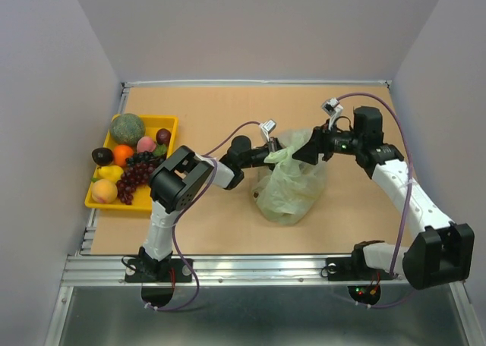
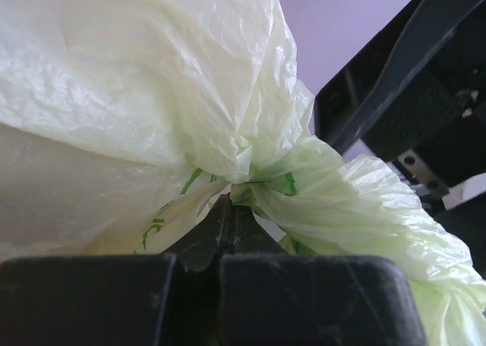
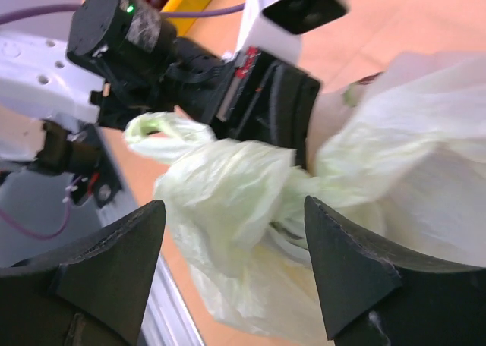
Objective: Place the fake fruits into the plastic bag and tie a complex knot
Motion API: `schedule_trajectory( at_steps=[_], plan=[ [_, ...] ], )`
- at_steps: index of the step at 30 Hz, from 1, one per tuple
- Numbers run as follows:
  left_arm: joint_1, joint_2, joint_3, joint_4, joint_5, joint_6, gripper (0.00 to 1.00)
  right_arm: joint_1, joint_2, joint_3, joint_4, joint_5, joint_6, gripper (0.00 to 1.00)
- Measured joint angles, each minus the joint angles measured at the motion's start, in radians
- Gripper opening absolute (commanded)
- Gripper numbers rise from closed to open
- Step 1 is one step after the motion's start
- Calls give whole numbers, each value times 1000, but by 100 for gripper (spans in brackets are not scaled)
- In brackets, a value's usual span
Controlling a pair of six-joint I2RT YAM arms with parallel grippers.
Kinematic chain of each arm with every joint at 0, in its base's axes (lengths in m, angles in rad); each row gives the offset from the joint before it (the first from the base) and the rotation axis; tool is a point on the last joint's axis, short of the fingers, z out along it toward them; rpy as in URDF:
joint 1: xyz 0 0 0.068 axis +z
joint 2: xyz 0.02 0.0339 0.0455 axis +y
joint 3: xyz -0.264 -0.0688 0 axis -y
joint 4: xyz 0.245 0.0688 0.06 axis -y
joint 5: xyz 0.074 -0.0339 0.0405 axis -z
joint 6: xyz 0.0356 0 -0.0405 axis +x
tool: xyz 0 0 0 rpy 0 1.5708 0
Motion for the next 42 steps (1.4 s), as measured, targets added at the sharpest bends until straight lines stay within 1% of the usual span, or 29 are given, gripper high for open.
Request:
schedule_trajectory(
  at_steps=[1,2,5,6,8,11,15,19,20,23,24,26,27,29,33,37,42],
  plan=[
    [-3,0,0,3,5,-1,0,-7,-14,1,-8,18,-11,76],
    [-5,0,-1,5,7,-1,0,-24,-38,2,-24,41,-26,71],
    [-9,0,-1,13,14,-1,0,-72,-69,2,-55,60,-51,60],
    [-10,0,-1,16,15,-1,0,-100,-71,2,-64,64,-58,53],
    [-10,0,-2,19,18,-1,0,-146,-61,1,-79,70,-68,44],
    [-10,0,-2,19,22,-1,0,-181,-29,-1,-86,76,-80,36],
    [-10,0,-2,19,25,0,0,-183,12,-7,-92,64,-93,36],
    [-10,0,-2,20,29,0,0,-183,69,-23,-72,46,-93,40],
    [-10,0,-2,21,29,0,0,-183,76,-27,-69,41,-92,44],
    [-10,0,-2,22,29,0,0,-183,96,-54,-50,7,-86,50],
    [-10,0,-2,22,29,0,0,-183,98,-62,-46,-1,-86,56],
    [-10,0,-2,23,29,0,0,-183,98,-90,-43,-35,-87,64],
    [-10,0,-2,24,29,0,0,-183,98,-100,-43,-46,-84,65],
    [-9,0,-2,24,32,0,0,-179,98,-116,-41,-65,-81,67],
    [-9,0,2,19,31,-1,0,-165,97,-136,-35,-99,-77,74],
    [-9,0,17,20,30,-5,0,-135,97,-148,-23,-117,-62,77],
    [-9,0,30,26,29,-19,0,-93,99,-153,59,-119,3,78]
  ],
)
